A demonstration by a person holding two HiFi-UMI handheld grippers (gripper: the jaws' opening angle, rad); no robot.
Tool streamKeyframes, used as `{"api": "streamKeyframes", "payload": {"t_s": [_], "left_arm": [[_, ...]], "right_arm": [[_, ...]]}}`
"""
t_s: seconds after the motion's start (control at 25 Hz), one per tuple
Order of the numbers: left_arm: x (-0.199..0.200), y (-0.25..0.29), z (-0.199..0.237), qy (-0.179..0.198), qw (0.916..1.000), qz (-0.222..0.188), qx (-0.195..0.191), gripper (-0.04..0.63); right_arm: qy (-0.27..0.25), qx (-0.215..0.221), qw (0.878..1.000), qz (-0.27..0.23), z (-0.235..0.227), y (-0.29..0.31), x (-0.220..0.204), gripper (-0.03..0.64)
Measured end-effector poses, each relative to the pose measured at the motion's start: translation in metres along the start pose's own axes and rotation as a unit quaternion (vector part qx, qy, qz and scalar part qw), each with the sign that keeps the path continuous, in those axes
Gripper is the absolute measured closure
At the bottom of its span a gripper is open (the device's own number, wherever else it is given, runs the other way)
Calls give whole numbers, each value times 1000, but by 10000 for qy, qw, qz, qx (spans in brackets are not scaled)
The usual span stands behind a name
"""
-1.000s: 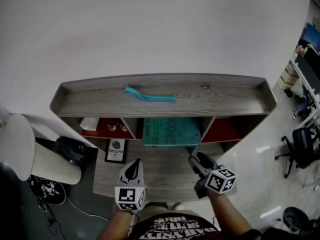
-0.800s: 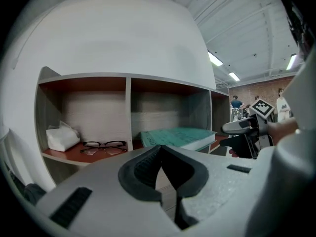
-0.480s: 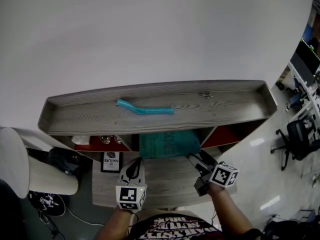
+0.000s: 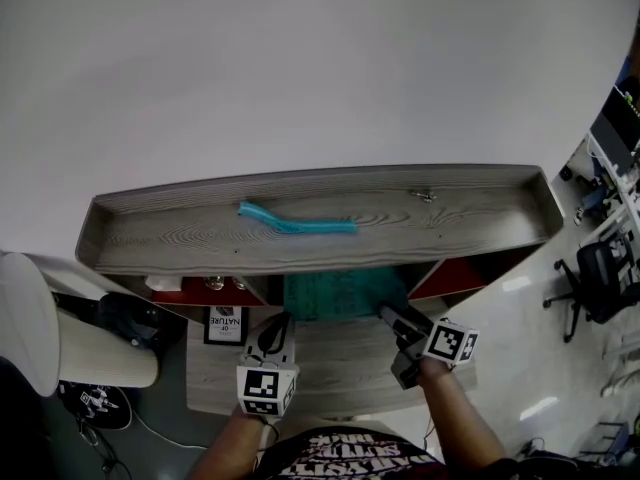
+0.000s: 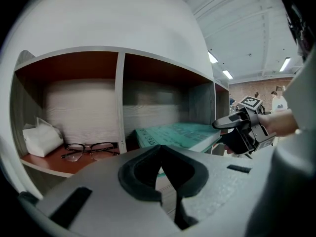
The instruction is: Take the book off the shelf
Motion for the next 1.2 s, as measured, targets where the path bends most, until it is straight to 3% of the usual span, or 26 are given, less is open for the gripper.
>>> {"api": "streamKeyframes", "payload": {"t_s": [0.28,0.56,0.72,0.92,1.2], "left_arm": [[1,0,-1,-2,10000,36,84,592],[-2,-1,-4,2,9997,147,176,592],[-8,-7,-10,-56,9997,212,121,592],[-10,-18,-11,-79,9995,202,223,592],[2,-40,-5,-70,9988,-57,471,592]], "right_arm": [[313,457,9984,105,10,25,-13,291],[766,574,9954,-18,6,37,-18,349],[812,485,9955,8,0,24,-25,383],[773,1000,9919,-152,7,14,-32,397],[665,1182,9908,-9,10,-7,-46,403]]}}
Point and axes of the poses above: the fingertips, and each gripper's own axes: y forward along the fingers, z to its left, x out of its top, the point moved 3 cm from there along -y, backward along the fingers, and after that the axes turned 7 degrees about z, right-handed, at the moved point
